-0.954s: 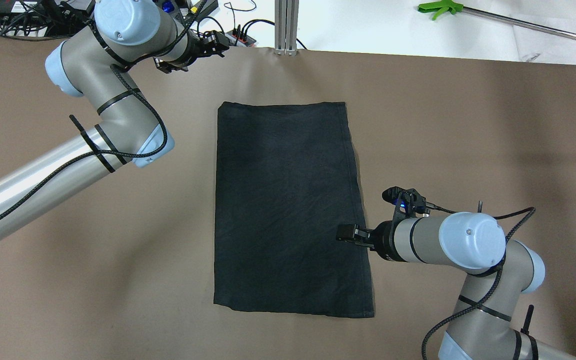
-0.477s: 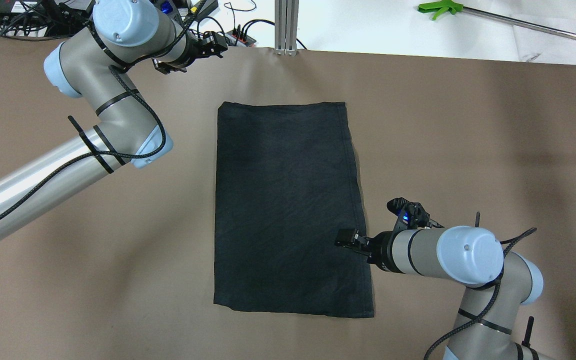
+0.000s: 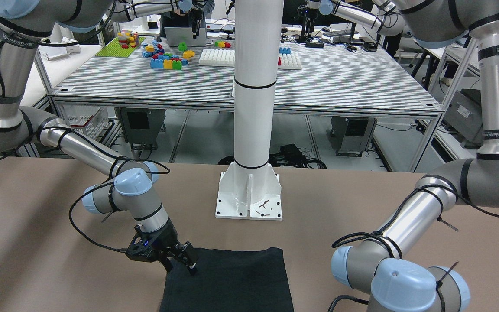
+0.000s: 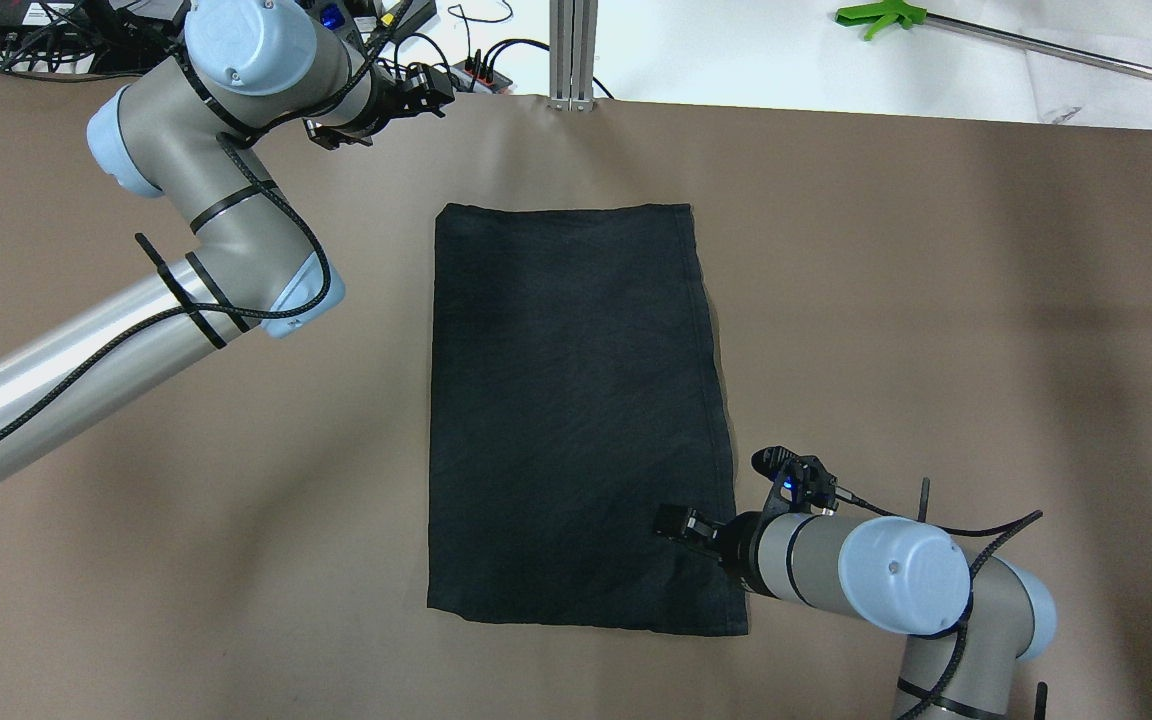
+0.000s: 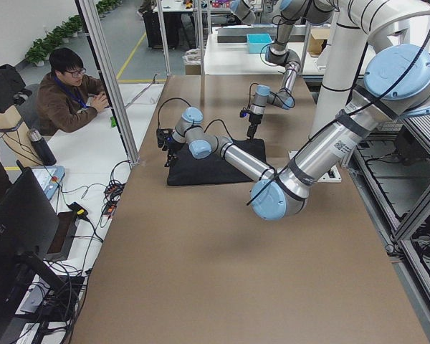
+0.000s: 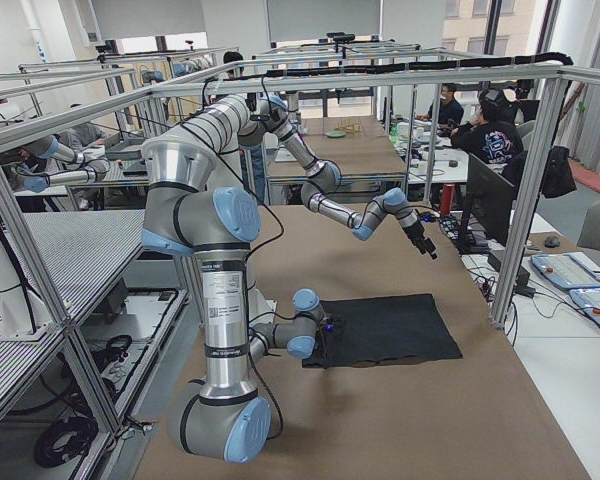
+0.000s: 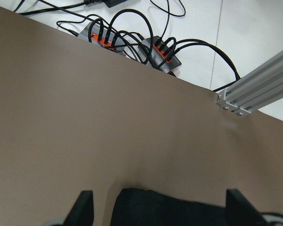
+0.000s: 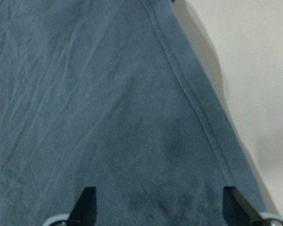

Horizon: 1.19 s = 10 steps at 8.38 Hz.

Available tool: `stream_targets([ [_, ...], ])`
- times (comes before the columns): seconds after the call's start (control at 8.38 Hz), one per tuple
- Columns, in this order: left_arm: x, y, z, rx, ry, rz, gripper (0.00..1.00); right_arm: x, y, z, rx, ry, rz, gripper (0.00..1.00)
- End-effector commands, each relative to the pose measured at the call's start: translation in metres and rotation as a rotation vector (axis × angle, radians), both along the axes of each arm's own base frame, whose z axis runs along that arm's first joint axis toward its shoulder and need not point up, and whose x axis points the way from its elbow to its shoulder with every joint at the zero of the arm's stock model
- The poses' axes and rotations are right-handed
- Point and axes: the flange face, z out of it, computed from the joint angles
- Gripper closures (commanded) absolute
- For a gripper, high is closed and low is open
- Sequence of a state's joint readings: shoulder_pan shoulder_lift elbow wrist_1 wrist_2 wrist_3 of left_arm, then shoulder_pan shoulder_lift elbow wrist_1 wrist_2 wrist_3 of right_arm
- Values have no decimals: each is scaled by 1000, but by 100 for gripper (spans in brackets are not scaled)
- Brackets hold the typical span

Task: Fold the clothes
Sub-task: 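Move the right gripper down the shirt's edge toward the robot, tucking it, then lower the left gripper to the shirt's near corner while the right gripper holds its corner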

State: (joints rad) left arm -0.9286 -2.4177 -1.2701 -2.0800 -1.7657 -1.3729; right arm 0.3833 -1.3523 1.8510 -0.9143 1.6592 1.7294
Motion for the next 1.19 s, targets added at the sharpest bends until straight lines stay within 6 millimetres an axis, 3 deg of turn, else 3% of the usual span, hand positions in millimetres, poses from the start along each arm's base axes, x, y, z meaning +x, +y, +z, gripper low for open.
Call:
stream_targets([
  [0.0, 0, 0, 1, 0, -2, 1, 0, -19, 24, 3, 16, 13, -13, 6],
  [0.48, 11, 4, 2, 11, -17, -16, 0, -38, 39, 11, 20, 35, -33, 7],
  [0.6, 11, 4, 2, 12, -18, -15, 0, -42, 39, 9, 20, 30, -34, 11],
  [0.84, 11, 4, 2, 12, -18, -16, 0, -50, 42, -2, 14, 12, -38, 79],
  [0.95, 10, 3, 2, 13, -18, -16, 0, -57, 43, -9, 15, 6, -40, 100],
  [1.07, 10, 3, 2, 13, -19, -17, 0, -59, 42, -16, 9, -5, -37, 100],
])
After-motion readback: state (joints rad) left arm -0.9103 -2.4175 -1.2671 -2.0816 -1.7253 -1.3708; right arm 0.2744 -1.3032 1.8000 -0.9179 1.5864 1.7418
